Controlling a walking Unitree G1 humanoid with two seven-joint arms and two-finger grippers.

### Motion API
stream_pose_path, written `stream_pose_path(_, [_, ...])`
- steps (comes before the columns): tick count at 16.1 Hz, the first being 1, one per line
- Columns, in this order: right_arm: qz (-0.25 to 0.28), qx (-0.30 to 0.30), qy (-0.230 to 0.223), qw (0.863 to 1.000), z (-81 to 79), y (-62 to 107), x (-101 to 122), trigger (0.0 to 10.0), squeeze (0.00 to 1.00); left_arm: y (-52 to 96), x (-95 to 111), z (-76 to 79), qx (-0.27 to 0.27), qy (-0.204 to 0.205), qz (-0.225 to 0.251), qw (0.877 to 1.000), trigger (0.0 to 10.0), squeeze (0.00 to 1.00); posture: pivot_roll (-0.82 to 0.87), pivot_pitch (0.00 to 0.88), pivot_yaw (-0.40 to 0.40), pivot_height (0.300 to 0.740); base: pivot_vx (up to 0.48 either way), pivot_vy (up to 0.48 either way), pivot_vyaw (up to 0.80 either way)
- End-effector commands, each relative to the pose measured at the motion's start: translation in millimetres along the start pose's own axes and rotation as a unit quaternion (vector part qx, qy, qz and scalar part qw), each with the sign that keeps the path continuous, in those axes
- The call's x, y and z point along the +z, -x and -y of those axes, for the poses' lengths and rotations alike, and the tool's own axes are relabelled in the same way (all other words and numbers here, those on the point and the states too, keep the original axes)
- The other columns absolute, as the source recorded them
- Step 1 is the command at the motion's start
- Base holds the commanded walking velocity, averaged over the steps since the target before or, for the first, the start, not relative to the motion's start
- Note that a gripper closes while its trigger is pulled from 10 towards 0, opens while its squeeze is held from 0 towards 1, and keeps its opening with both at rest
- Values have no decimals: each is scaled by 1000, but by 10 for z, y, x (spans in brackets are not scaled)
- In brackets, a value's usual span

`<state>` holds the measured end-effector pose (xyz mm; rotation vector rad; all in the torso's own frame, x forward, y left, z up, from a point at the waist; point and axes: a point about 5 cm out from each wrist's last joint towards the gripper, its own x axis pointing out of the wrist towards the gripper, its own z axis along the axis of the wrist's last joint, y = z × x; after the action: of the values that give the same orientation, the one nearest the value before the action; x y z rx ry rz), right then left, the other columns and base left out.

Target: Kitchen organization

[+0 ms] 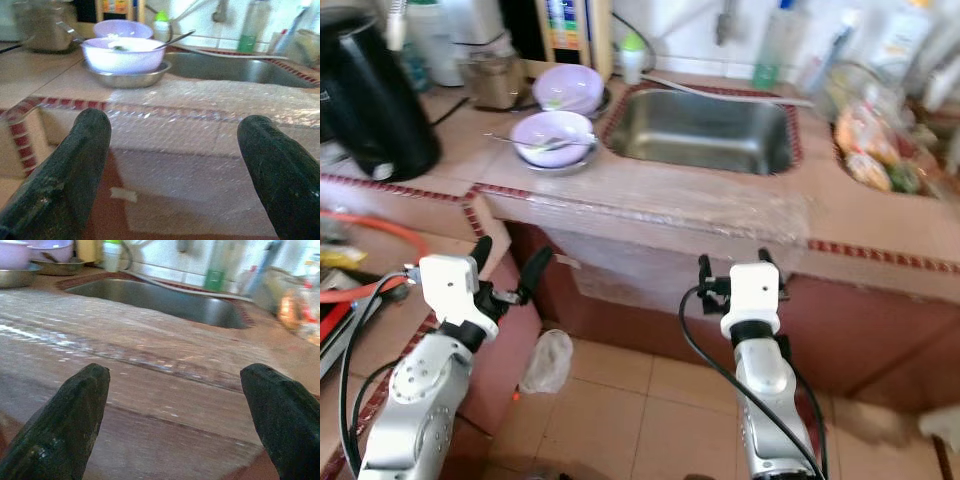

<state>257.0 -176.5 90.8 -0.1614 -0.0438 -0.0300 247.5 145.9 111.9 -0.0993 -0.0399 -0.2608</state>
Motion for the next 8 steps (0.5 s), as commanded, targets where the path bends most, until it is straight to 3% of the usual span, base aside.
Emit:
stream_pose_path(1, [6, -17, -2, 1000, 89, -6, 41, 10000, 0, -21, 80, 19, -6, -5, 17, 1000, 10000, 0, -11, 0, 13, 740, 0, 0, -575])
stream_pose_path(4, [7, -11, -5, 1000, 65, 9, 34, 10000, 0, -7, 77, 28, -6, -6, 16, 1000, 10000, 0, -8, 0, 22, 740, 0, 0, 0])
stream_pose_path(8, [9, -12, -1, 1000, 44, 22, 28, 10000, 0, -17, 97, 21, -6, -8, 15, 1000, 10000, 0, -6, 0, 30, 740, 244, 405, 0])
